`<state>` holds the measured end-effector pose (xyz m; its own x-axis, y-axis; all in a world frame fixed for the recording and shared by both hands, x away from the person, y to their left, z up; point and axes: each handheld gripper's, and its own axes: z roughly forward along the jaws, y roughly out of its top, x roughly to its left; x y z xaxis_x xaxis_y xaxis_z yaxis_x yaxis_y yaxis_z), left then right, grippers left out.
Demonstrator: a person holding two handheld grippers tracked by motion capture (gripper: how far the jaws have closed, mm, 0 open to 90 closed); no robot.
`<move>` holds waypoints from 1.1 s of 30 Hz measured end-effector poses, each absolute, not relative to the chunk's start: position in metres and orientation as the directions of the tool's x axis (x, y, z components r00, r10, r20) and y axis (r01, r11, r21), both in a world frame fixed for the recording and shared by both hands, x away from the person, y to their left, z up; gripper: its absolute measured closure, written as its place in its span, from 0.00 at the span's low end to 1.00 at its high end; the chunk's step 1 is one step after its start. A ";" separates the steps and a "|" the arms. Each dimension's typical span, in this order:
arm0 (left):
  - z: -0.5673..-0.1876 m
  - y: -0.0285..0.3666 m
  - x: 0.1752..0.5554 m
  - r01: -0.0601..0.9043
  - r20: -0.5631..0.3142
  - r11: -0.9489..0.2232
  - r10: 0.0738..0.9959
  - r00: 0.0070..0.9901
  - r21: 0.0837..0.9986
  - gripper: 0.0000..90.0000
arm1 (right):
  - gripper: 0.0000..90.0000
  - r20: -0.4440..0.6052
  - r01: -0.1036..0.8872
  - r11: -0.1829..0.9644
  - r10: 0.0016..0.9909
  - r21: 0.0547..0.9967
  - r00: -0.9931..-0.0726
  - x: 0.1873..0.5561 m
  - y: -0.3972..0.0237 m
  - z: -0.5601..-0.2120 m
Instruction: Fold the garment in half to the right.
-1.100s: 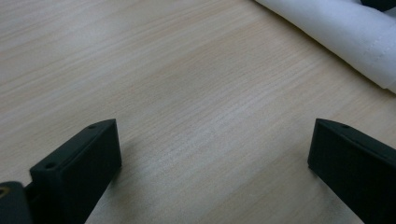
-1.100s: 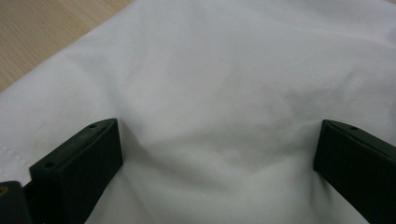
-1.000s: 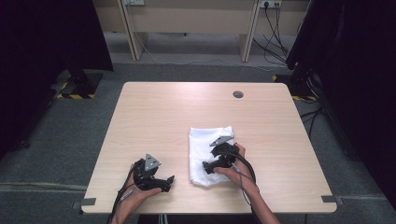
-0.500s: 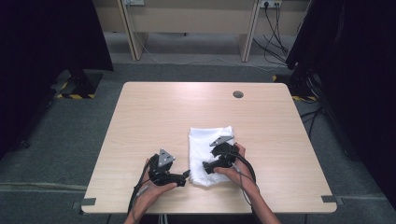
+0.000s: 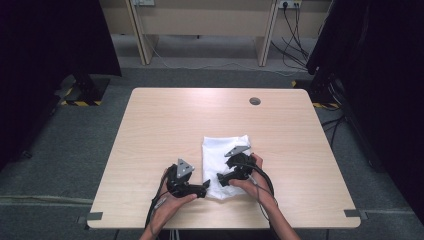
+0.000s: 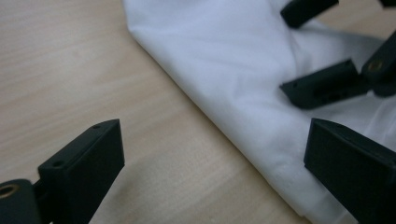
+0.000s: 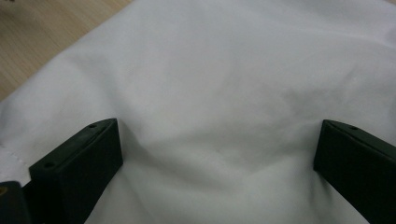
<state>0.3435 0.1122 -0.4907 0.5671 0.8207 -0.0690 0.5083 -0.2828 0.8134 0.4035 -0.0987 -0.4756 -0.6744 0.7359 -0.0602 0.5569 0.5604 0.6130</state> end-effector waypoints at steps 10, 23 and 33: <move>-0.493 0.113 0.342 0.543 -0.044 -0.354 0.807 0.588 0.761 0.09 | 0.07 -0.025 0.565 0.531 0.742 0.632 -0.670 0.407 -0.100 -0.471; -0.494 0.113 0.343 0.546 -0.045 -0.354 0.809 0.587 0.760 0.08 | 0.13 -0.016 0.550 0.475 0.766 0.687 -0.642 0.459 -0.058 -0.454; -0.494 0.112 0.343 0.546 -0.044 -0.355 0.809 0.587 0.759 0.08 | 0.14 -0.080 0.640 0.421 0.868 0.643 -0.490 0.491 -0.054 -0.471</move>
